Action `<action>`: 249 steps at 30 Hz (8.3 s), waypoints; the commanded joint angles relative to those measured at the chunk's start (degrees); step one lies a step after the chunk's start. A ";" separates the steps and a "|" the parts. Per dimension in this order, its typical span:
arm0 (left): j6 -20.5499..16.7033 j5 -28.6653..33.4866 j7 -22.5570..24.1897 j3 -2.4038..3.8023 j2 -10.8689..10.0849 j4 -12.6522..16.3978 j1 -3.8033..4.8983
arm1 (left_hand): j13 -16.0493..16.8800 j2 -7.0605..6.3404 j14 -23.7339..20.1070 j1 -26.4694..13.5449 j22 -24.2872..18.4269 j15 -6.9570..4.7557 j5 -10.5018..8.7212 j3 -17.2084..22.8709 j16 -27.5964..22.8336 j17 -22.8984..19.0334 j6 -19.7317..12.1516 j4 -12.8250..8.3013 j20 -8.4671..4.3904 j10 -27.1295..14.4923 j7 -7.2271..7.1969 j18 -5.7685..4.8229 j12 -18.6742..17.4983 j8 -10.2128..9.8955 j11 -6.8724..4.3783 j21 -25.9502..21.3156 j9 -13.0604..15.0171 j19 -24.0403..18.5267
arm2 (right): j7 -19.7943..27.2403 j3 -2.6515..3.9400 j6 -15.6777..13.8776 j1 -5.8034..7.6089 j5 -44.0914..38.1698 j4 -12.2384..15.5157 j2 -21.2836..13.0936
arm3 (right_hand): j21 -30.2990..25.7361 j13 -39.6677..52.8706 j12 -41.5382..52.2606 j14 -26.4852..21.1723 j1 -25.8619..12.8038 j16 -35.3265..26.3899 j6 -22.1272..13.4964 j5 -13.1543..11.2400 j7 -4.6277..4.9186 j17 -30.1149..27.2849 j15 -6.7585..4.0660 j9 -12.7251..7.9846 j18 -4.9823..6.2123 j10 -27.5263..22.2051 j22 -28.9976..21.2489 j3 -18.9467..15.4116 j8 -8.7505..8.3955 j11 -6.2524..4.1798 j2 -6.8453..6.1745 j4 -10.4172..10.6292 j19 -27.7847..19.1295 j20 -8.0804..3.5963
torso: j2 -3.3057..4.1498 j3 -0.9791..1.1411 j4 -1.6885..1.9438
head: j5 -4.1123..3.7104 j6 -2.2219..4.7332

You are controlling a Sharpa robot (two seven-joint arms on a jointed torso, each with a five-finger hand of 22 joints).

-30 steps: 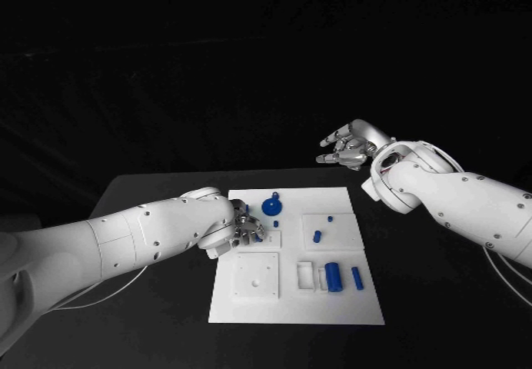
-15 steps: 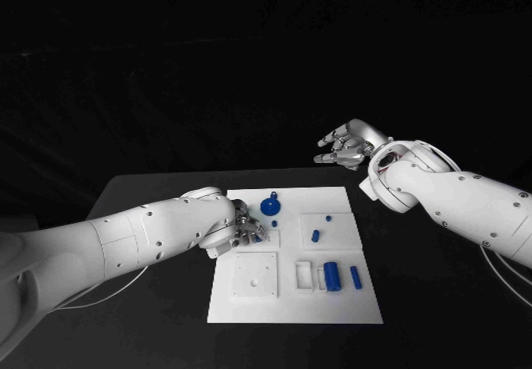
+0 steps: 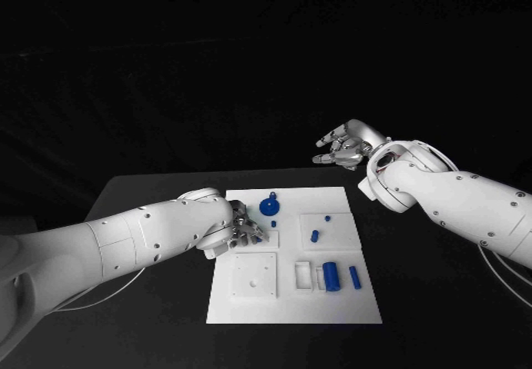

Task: Assemble the parts on the task board

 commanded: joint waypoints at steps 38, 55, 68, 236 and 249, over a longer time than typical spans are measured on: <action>1.14 3.93 2.57 5.65 -3.16 -2.93 2.58 | -1.09 -2.28 -2.42 3.49 0.98 0.01 8.24 -18.27 -4.37 -6.59 -4.37 10.35 0.02 2.38 1.02 -1.14 -5.62 -0.54 0.69 -4.01 -13.68 0.43 | 0.34 0.03 0.19 -0.45 -0.43 -0.39 -0.10 | -0.65 -0.19 0.13 0.20 -0.66 -0.66 0.04 0.28 0.04 -0.24 -0.28 0.01 0.33 -0.21 5.89 -0.51 -0.29 -0.30 0.17 0.50 1.86 0.18 | 0.12 0.11 -0.05 | -0.06 1.07; 6.20 -2.36 6.89 5.73 1.59 -16.85 4.07 | 0.99 -0.18 -4.12 2.92 1.07 0.19 14.68 -20.09 -2.66 -8.85 -7.74 7.63 0.13 1.63 1.08 -1.32 -7.13 -0.56 0.66 -4.30 -2.70 -0.19 | 0.19 0.03 -0.02 -0.45 -0.60 0.44 -0.22 | -0.70 -0.25 0.12 0.24 -0.48 -0.67 -0.48 0.44 0.16 -0.22 -0.26 -0.02 0.33 -0.19 5.89 -0.56 -0.33 -0.25 0.15 0.51 1.91 0.19 | 1.65 0.78 -0.34 | 0.04 2.20; 9.27 -4.95 8.80 5.36 4.84 -22.67 3.63 | 1.37 -1.59 -4.97 2.44 1.05 0.59 12.64 -19.22 -2.07 -10.45 -9.35 9.87 0.50 1.16 1.80 -1.20 -7.94 -0.55 1.05 -4.84 -5.74 -0.55 | 0.03 0.21 -0.12 -0.39 -0.81 1.32 -0.29 | -0.70 -0.25 0.12 0.24 -0.48 -0.67 -0.48 0.44 0.16 -0.22 -0.26 -0.02 0.33 -0.19 5.89 -0.56 -0.33 -0.25 0.15 0.51 1.91 0.19 | 2.89 1.14 -0.77 | -0.17 3.02; -8.02 -3.95 4.51 1.52 -8.69 9.03 -0.78 | -1.43 3.84 -1.69 2.25 1.05 -0.22 27.85 4.82 -2.11 -7.76 -4.85 -10.64 -0.08 2.52 0.89 -0.02 -4.03 -0.20 0.10 -1.12 -7.79 0.25 | 0.15 0.56 0.46 -0.49 -0.36 0.08 0.04 | -0.69 -0.44 0.13 0.49 -0.68 -0.80 -0.17 1.39 0.07 -0.01 -0.32 0.01 0.32 -0.07 5.93 -0.48 -0.28 -0.33 0.13 0.65 2.05 0.14 | 1.10 -0.12 0.89 | -0.18 -0.61; -6.11 -5.11 3.97 1.49 -8.52 8.64 -0.85 | -1.63 3.76 -1.59 2.33 1.05 -0.22 27.83 4.78 -2.33 -7.53 -4.80 -10.75 -0.08 2.51 0.89 -0.01 -3.96 -0.19 0.09 -1.14 -7.95 0.28 | 0.13 0.56 0.45 -0.50 -0.36 0.15 -0.11 | -0.69 -0.44 0.13 0.49 -0.68 -0.80 -0.17 1.39 0.07 -0.01 -0.32 0.01 0.32 -0.07 5.93 -0.48 -0.28 -0.33 0.13 0.65 2.05 0.14 | 1.11 -0.10 0.89 | -0.29 -0.58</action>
